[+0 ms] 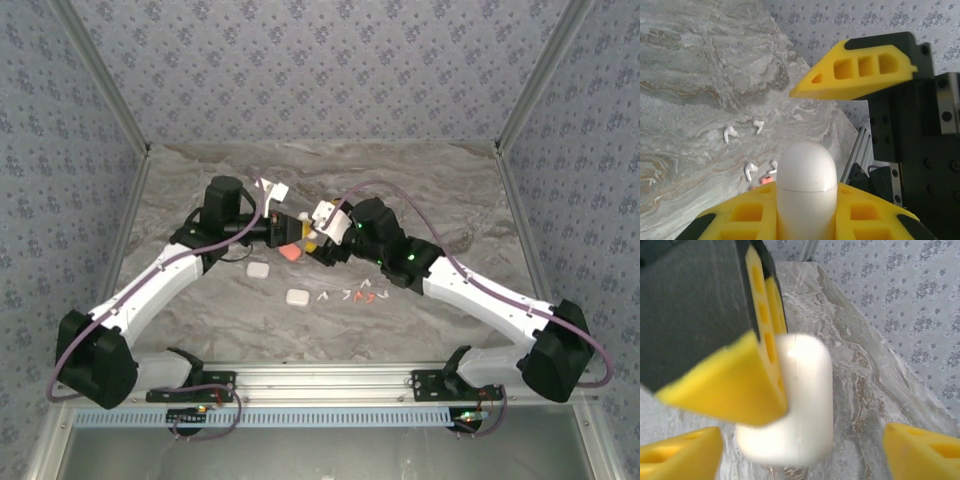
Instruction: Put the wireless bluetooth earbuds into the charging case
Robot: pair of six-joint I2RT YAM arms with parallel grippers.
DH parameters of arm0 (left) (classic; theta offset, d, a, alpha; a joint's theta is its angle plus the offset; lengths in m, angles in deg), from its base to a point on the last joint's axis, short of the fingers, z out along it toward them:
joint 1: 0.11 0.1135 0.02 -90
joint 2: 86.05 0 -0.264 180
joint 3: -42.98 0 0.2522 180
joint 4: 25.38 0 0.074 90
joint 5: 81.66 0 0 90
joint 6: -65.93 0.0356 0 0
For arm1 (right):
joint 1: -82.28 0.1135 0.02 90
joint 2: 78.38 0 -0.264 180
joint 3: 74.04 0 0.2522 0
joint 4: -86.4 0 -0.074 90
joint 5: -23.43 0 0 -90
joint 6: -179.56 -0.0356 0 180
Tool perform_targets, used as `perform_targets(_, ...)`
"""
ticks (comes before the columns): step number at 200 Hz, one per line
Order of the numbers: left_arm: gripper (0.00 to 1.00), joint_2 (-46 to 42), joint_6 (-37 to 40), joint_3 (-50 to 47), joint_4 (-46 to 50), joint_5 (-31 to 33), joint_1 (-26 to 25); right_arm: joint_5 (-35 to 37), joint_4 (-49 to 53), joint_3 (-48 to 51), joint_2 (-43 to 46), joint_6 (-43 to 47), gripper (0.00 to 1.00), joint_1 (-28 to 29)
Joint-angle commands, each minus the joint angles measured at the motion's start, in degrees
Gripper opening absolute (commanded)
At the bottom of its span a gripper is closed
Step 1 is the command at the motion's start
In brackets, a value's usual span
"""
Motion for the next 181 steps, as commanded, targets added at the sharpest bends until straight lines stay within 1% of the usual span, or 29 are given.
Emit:
perform_targets(1,0.03,-4.0,2.0,-1.7,-9.4,1.2,-0.4,-9.9,4.9,-1.5,3.7,-3.5,0.97,-3.1)
perform_targets(7,0.02,-4.9,2.1,-3.2,-13.1,1.3,-0.4,-12.4,5.0,-1.2,4.6,-4.8,1.0,-4.3)
perform_targets(20,0.01,-7.4,2.3,-6.8,-21.6,2.3,-0.4,-19.3,4.4,-0.7,6.4,-8.2,1.0,-7.5)
perform_targets(39,0.0,-11.3,2.9,-12.2,-31.4,6.4,-0.6,-30.5,0.3,0.3,8.6,-14.5,1.0,-11.6)
perform_targets(56,0.0,-14.5,4.0,-16.5,-38.4,9.6,-1.0,-34.8,-4.8,1.5,10.4,-18.9,1.0,-13.4)
perform_targets(72,0.0,-17.1,6.0,-19.2,-42.0,11.0,-1.5,-34.9,-9.2,2.4,11.0,-22.6,1.0,-14.3)
perform_targets(86,0.0,-18.5,8.0,-19.8,-42.4,11.7,-1.7,-36.0,-12.2,2.6,10.5,-24.9,1.0,-14.6)
perform_targets(102,0.0,-18.9,9.4,-19.4,-42.2,11.7,-1.8,-37.2,-13.2,1.4,9.0,-25.4,1.0,-14.4)
perform_targets(123,0.0,-18.5,9.5,-18.5,-43.2,10.3,-1.8,-37.3,-13.8,-0.3,6.9,-25.1,1.0,-13.5)
perform_targets(150,0.0,-18.0,9.2,-17.4,-43.2,8.5,-2.2,-34.2,-16.8,-0.6,5.5,-24.6,1.0,-11.4)
perform_targets(181,0.0,-18.0,10.1,-16.9,-41.9,8.0,-3.3,-32.2,-19.0,-1.2,3.9,-24.5,0.96,-10.3)
